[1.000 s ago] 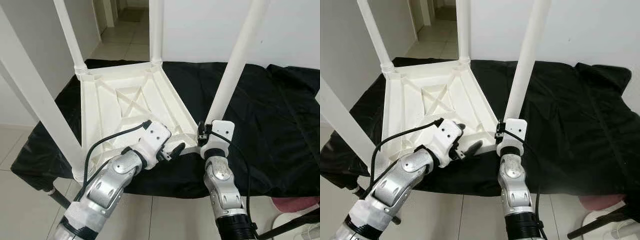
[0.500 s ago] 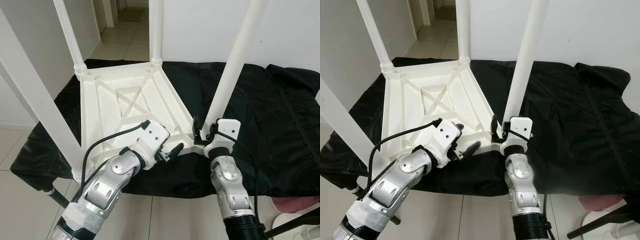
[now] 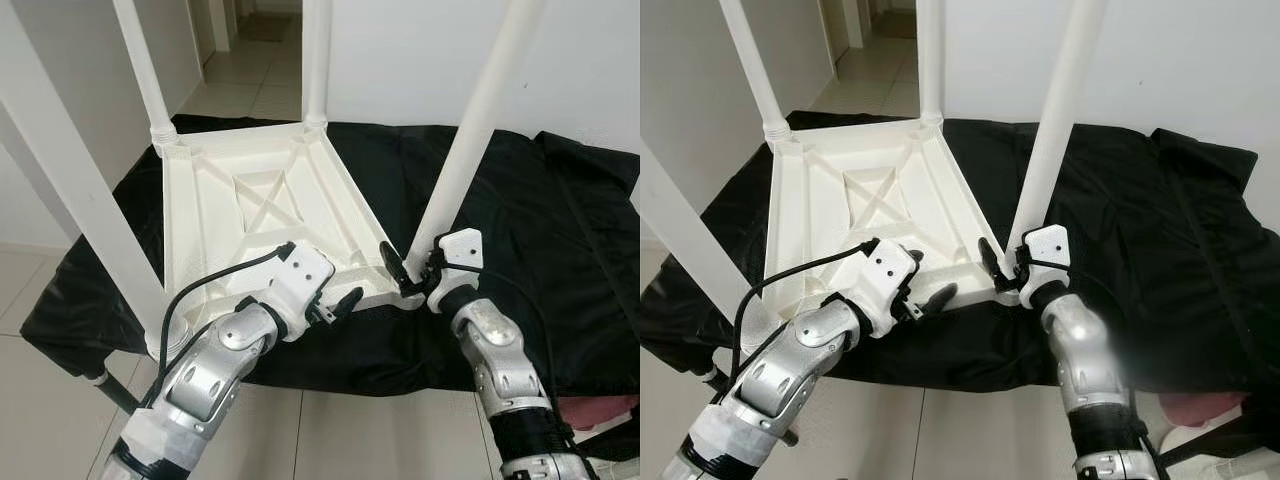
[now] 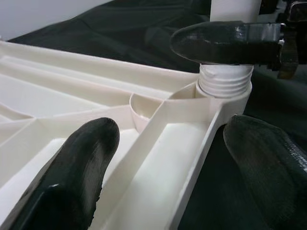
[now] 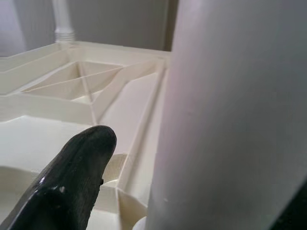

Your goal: Building children table

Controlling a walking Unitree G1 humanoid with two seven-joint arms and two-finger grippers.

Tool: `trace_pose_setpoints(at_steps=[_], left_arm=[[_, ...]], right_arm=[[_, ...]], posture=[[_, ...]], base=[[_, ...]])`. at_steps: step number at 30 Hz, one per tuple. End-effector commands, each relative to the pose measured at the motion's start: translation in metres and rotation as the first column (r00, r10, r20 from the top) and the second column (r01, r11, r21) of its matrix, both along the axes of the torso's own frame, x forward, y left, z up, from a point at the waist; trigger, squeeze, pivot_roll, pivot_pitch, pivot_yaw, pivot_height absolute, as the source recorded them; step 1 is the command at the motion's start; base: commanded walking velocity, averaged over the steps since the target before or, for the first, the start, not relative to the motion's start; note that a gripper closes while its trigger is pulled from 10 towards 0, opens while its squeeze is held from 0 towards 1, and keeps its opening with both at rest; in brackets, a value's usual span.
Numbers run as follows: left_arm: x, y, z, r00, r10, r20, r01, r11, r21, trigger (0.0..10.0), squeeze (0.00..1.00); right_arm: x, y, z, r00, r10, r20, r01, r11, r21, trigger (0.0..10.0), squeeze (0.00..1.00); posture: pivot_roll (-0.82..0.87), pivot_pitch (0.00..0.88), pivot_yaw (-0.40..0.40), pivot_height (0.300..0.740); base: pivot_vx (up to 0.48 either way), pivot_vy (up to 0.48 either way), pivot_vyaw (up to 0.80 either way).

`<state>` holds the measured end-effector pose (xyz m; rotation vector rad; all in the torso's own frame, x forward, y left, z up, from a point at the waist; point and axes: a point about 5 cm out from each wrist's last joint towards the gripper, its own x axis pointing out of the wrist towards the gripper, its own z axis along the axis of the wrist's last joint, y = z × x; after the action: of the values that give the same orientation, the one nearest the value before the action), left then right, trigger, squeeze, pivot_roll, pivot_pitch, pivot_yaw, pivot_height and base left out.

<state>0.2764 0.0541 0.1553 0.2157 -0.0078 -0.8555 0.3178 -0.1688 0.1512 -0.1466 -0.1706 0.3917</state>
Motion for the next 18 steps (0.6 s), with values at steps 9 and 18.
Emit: trace_pose_setpoints(at_steps=[9, 18], left_arm=[[-0.002, -0.003, 0.001, 1.0, 0.008, -0.017, -0.008, 1.0, -0.022, 10.0, 0.0], [-0.007, 0.005, -0.003, 0.995, -0.069, -0.072, 0.069, 0.998, -0.008, 10.0, 0.0]], right_arm=[[0.008, 0.007, -0.007, 0.988, 0.142, -0.054, -0.145, 0.988, -0.044, 0.0, 0.0], [0.008, 0.012, -0.019, 0.975, 0.199, -0.099, -0.202, 0.979, -0.018, 0.0, 0.0]], posture=[[0.02, 0.069, -0.047, 0.74], [0.02, 0.071, -0.059, 0.74]], base=[[0.0, 0.0, 0.0], [0.0, 0.0, 0.0]])
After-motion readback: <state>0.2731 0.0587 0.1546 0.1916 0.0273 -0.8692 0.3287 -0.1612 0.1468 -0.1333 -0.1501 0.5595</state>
